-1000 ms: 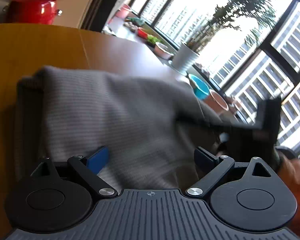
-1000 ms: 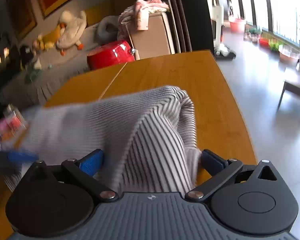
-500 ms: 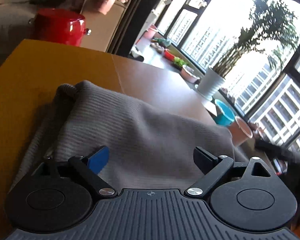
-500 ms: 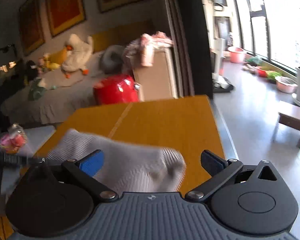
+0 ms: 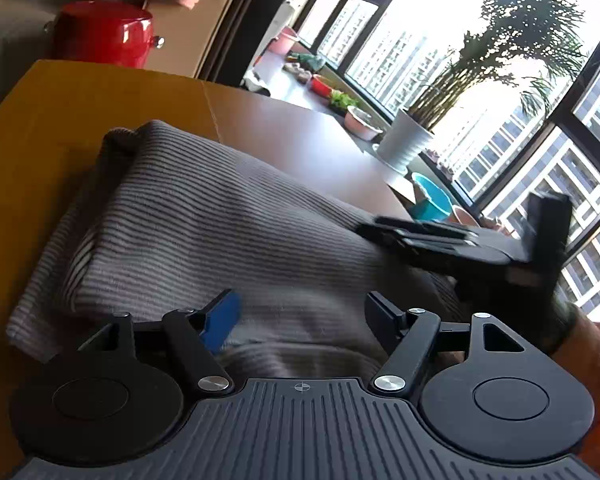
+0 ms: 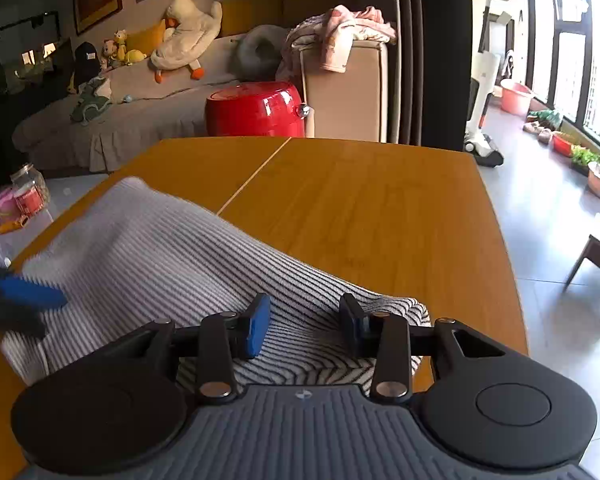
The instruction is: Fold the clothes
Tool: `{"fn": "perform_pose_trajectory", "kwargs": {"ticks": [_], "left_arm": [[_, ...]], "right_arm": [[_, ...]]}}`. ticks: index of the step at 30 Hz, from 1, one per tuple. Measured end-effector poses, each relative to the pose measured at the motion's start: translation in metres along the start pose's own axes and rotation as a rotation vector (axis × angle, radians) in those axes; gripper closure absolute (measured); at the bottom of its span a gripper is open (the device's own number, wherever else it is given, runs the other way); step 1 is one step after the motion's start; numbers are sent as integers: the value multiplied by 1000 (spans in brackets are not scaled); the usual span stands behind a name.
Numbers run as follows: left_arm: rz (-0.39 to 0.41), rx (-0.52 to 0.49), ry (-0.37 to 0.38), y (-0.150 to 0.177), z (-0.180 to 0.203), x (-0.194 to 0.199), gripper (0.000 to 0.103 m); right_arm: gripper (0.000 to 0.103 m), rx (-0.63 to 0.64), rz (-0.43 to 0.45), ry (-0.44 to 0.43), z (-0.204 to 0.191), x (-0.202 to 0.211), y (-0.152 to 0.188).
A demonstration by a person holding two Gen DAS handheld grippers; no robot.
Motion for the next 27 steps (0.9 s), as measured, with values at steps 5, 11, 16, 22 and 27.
{"fn": "perform_pose_trajectory", "kwargs": {"ticks": [5,11,16,22,27], "left_arm": [[23,-19,6,-23,-7,-26,37],[64,6,16,-46,-11,-47,40],[70,1,1,-44,-5,-39,30],[90,-19,-18,-32,-1,3,25],[33,0,36,-9,6,16,39]], "right_arm": [[65,-7,20,41,-10,35,28],[65,-42,9,-40,-46,69,56],[58,-20,1,-81,-65,77,58],[35,26,89,-93,-67,87,28],[41,64,26,-137,-79,58,36]]}}
Point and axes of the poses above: each gripper's, at about its wrist camera, not at the fingertips, and x roughly against the way its jaws point, z to its right, y to its underside, the point moved 10 cm from there along -x, roughly the way its jaws point, and after that the axes turned 4 degrees about -y, right-handed, at the moved point
